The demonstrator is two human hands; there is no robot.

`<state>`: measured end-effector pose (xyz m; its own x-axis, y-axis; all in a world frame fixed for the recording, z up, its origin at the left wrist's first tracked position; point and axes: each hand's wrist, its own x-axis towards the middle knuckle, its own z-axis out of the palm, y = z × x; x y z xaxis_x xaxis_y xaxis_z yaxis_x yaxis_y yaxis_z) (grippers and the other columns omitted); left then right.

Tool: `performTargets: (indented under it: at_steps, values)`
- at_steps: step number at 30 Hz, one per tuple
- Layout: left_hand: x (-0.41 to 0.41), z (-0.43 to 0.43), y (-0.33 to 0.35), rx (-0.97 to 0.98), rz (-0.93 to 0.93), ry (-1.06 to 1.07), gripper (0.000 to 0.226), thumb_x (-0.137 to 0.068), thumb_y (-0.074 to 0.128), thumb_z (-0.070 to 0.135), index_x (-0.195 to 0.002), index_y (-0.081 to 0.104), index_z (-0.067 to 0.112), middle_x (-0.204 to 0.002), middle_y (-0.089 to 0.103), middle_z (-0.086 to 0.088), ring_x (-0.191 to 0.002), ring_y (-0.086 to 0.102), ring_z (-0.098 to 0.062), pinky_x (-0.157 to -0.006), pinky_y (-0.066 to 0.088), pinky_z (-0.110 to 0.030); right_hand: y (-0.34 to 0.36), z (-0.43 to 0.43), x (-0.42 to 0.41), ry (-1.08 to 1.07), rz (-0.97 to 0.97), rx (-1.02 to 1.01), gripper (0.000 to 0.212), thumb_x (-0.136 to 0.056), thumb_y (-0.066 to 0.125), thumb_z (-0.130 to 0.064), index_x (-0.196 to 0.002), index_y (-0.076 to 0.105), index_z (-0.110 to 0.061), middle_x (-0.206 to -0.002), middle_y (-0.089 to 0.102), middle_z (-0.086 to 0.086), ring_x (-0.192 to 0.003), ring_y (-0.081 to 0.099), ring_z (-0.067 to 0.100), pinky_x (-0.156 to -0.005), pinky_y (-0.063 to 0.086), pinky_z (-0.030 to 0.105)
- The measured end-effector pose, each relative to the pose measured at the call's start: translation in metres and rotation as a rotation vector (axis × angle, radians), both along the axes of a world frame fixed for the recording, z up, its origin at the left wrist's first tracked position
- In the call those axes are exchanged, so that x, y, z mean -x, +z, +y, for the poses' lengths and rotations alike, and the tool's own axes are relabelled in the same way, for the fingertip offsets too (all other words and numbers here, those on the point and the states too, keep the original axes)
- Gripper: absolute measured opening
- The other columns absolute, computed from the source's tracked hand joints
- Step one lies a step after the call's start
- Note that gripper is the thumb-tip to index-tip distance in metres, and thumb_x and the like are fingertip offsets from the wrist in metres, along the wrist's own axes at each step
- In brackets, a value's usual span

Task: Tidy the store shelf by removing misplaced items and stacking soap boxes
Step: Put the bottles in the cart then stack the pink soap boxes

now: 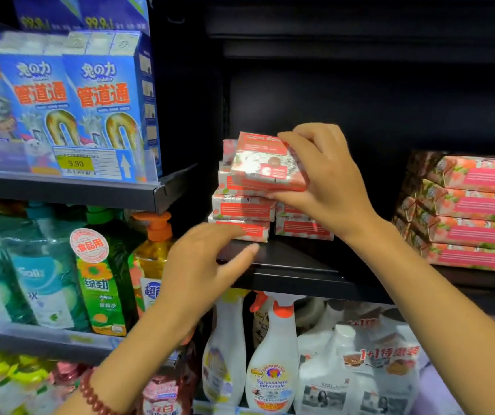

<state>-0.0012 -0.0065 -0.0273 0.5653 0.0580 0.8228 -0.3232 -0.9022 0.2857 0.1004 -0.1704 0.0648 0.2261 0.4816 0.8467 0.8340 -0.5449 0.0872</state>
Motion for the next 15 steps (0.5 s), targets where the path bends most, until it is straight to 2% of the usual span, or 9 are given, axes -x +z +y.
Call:
performTargets:
  at_steps: [3, 6, 10, 13, 15]
  values:
    - [-0.011, 0.006, 0.024, -0.019, -0.127, 0.046, 0.041, -0.083, 0.057, 0.042, -0.110, 0.068, 0.012, -0.107, 0.069, -0.001, -0.102, 0.061, -0.014, -0.087, 0.047, -0.026, -0.010, -0.026, 0.008, -0.035, 0.011, -0.084, 0.073, -0.071, 0.069, -0.050, -0.125, 0.050, -0.005, -0.121, 0.051, 0.012, -0.112, 0.041, 0.019, -0.086, 0.037, 0.025]
    - [-0.028, 0.007, 0.051, -0.092, -0.129, 0.079, 0.045, -0.081, 0.065, 0.040, -0.116, 0.064, 0.010, -0.116, 0.065, -0.005, -0.112, 0.057, -0.019, -0.096, 0.040, -0.027, -0.022, -0.052, 0.015, -0.068, 0.081, -0.150, 0.073, -0.071, 0.067, -0.049, -0.125, 0.049, -0.004, -0.122, 0.049, 0.012, -0.112, 0.045, 0.019, -0.090, 0.037, 0.025]
    - [-0.056, 0.008, 0.082, -0.162, 0.147, 0.135, 0.057, -0.074, 0.072, 0.051, -0.117, 0.063, 0.015, -0.115, 0.064, -0.001, -0.109, 0.056, -0.019, -0.090, 0.039, -0.027, -0.039, -0.074, 0.025, -0.097, 0.126, -0.190, 0.073, -0.071, 0.067, -0.049, -0.124, 0.051, -0.002, -0.122, 0.049, 0.012, -0.113, 0.044, 0.015, -0.090, 0.037, 0.023]
    - [-0.070, 0.012, 0.093, -0.211, 0.273, 0.146, 0.068, -0.066, 0.069, 0.065, -0.117, 0.063, 0.020, -0.113, 0.065, 0.003, -0.104, 0.057, -0.014, -0.086, 0.043, -0.028, -0.049, -0.085, 0.031, -0.111, 0.148, -0.204, 0.074, -0.071, 0.066, -0.050, -0.124, 0.051, -0.001, -0.121, 0.050, 0.012, -0.112, 0.042, 0.012, -0.090, 0.033, 0.017]
    - [-0.074, 0.015, 0.096, -0.232, 0.336, 0.135, 0.088, -0.056, 0.060, 0.077, -0.123, 0.059, 0.022, -0.119, 0.062, 0.003, -0.108, 0.056, -0.015, -0.090, 0.045, -0.030, -0.055, -0.090, 0.034, -0.120, 0.158, -0.209, 0.074, -0.070, 0.066, -0.050, -0.124, 0.051, -0.001, -0.121, 0.050, 0.012, -0.113, 0.042, 0.011, -0.090, 0.033, 0.012]
